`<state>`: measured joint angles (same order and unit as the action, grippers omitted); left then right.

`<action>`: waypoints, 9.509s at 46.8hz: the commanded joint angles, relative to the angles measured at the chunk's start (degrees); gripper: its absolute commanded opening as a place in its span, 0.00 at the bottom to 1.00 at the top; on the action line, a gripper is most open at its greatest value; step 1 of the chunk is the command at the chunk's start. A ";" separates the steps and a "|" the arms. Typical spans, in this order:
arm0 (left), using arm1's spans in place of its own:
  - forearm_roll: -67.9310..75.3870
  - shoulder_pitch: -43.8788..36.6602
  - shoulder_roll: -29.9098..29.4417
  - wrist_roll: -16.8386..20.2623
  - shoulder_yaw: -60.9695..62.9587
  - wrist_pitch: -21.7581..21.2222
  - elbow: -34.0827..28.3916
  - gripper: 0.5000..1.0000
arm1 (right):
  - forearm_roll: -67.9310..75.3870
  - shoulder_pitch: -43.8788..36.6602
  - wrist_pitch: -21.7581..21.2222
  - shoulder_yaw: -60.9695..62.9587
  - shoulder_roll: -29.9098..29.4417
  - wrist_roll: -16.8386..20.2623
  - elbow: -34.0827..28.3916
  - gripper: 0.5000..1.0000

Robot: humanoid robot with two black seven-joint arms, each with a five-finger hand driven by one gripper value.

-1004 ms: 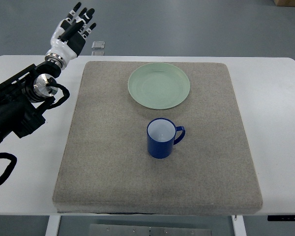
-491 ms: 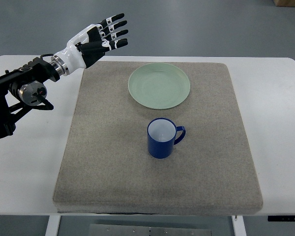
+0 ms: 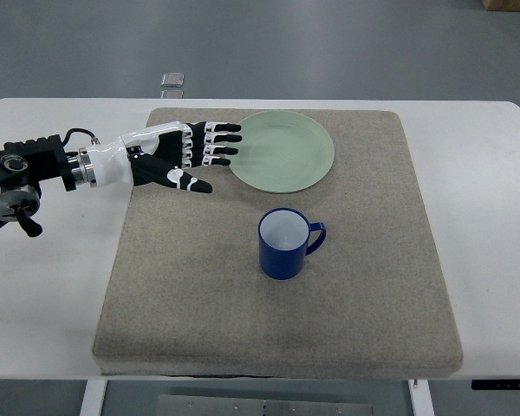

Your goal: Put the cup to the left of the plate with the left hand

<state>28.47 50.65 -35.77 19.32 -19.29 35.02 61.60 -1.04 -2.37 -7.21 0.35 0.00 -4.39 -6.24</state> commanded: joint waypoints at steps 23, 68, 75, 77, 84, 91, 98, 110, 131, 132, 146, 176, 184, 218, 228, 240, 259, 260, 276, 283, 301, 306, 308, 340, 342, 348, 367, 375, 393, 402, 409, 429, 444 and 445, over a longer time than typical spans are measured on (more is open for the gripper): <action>7.57 -3.89 0.79 0.63 0.22 -0.02 5.72 1.00 | -0.01 0.00 0.00 0.00 0.00 0.00 0.00 0.87; 11.09 -6.00 11.77 0.80 -0.31 -8.56 -0.34 1.00 | -0.01 0.00 0.00 0.00 0.00 0.00 0.00 0.87; 11.09 -6.09 12.92 0.72 -0.31 -8.83 -0.52 1.00 | -0.01 0.00 0.00 0.00 0.00 0.00 0.00 0.87; 11.09 -6.17 13.09 0.72 -0.31 -8.83 -0.78 1.00 | -0.01 0.00 0.00 0.00 0.00 0.00 0.00 0.87; 11.09 -6.09 14.24 0.72 -0.31 -8.83 -0.87 1.00 | -0.01 0.00 0.00 0.00 0.00 0.00 0.00 0.87; 11.17 -6.17 14.67 0.72 -0.22 -8.83 -0.87 1.00 | -0.01 0.00 0.00 0.00 0.00 0.00 0.00 0.87; 11.35 -6.17 15.55 0.72 -0.22 -8.83 -1.13 1.00 | 0.07 0.00 0.00 0.00 0.00 0.00 0.00 0.87; 11.44 -6.17 17.66 0.72 -0.04 -8.83 -3.77 1.00 | -0.01 0.00 0.00 0.00 0.00 0.00 0.09 0.87; 11.52 -6.09 19.25 0.72 0.04 -8.92 -5.09 1.00 | -0.01 0.00 0.00 0.00 0.00 0.00 0.00 0.87; 11.52 -6.09 19.25 0.72 0.04 -8.92 -5.09 1.00 | -0.01 0.00 0.00 0.00 0.00 0.00 0.09 0.87; 11.61 -5.91 19.25 0.72 0.48 -8.92 -5.09 0.45 | -0.01 0.00 0.00 0.00 0.00 0.00 0.00 0.87; 10.56 -5.47 19.33 0.72 -2.32 -16.29 -5.09 0.11 | -0.01 0.00 0.00 0.00 0.00 0.00 0.00 0.87; 10.38 -5.47 19.25 0.72 -8.04 -21.74 -5.09 0.11 | -0.01 0.00 0.00 0.00 0.00 0.00 0.00 0.87; 9.24 -6.44 18.37 3.26 -18.59 -42.49 -14.49 0.14 | 0.07 0.00 0.00 0.00 0.00 0.00 0.00 0.87; 8.27 -7.40 18.45 6.95 -18.06 -41.61 -17.04 0.18 | -0.01 0.00 0.00 0.00 0.00 0.00 0.00 0.87; 8.36 -8.46 18.63 8.19 -17.53 -41.44 -18.36 0.24 | -0.01 0.00 0.00 0.00 0.00 0.00 0.00 0.87; 8.45 -8.99 20.04 8.19 -15.95 -41.17 -21.88 0.26 | -0.01 0.00 0.00 0.00 0.00 0.00 0.00 0.87; 8.45 -8.99 20.04 8.19 -15.95 -41.17 -22.05 0.26 | 0.07 0.00 0.00 0.00 0.00 0.00 0.00 0.87; 8.45 -8.99 20.56 8.19 -16.04 -41.26 -22.14 0.48 | -0.01 0.00 0.00 0.00 0.00 0.00 0.00 0.87; 8.45 -9.07 20.65 8.19 -15.95 -41.17 -22.05 0.53 | -0.01 0.00 0.00 0.00 0.00 0.00 0.00 0.87; 8.54 -9.07 21.53 8.19 -15.95 -41.26 -22.05 0.73 | -0.01 0.00 0.00 0.00 0.00 0.00 0.00 0.87; 8.54 -9.51 21.53 8.19 -15.95 -41.26 -22.05 0.74 | -0.01 0.00 0.00 0.00 0.00 0.00 0.00 0.87; 8.54 -9.60 21.53 8.19 -15.95 -41.26 -22.05 0.75 | -0.01 0.00 0.00 0.00 0.00 0.00 0.00 0.87; 8.27 -10.04 19.42 8.19 -16.30 -41.08 -18.10 0.99 | -0.01 0.00 0.00 0.00 0.00 0.00 0.00 0.87; 8.36 -10.04 19.16 8.19 -16.30 -41.00 -17.31 0.99 | 0.07 0.00 0.00 0.00 0.00 0.00 0.00 0.87; 8.27 -10.04 17.67 8.19 -16.48 -41.08 -14.41 0.99 | 0.07 0.00 0.00 0.00 0.00 0.00 0.00 0.87; 4.94 -8.81 11.86 8.01 -22.71 -38.54 -5.09 0.99 | -0.01 0.00 0.00 0.00 0.00 0.00 0.00 0.87; -7.35 -4.77 12.48 7.13 -25.53 -36.25 -8.69 0.99 | -0.01 0.00 0.00 0.00 0.00 0.00 0.00 0.87; -33.21 1.74 16.96 -0.60 -25.88 -35.99 -21.87 0.99 | -0.01 0.00 0.00 0.00 0.00 0.00 0.00 0.87; -34.17 1.47 17.57 -0.78 -26.15 -30.28 -22.75 1.00 | -0.01 0.00 0.00 0.00 0.00 0.00 0.00 0.87; -38.22 1.65 19.60 -0.95 -26.15 -27.99 -28.55 1.00 | -0.01 0.00 0.00 0.00 0.00 0.00 0.00 0.87; -38.57 2.26 19.77 -1.04 -26.15 -25.53 -28.64 1.00 | -0.01 0.00 0.00 0.00 0.00 0.00 0.00 0.87; -38.31 2.61 19.68 -0.95 -26.06 -24.65 -28.91 1.00 | 0.07 0.00 0.00 0.00 0.00 0.00 0.00 0.87; -38.31 2.61 19.77 -0.95 -26.06 -24.56 -28.91 1.00 | -0.01 0.00 0.00 0.00 0.00 0.00 0.00 0.87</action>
<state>-9.84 53.26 -16.08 18.32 -45.35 10.34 32.70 -1.05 -2.37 -7.21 0.35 0.00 -4.39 -6.24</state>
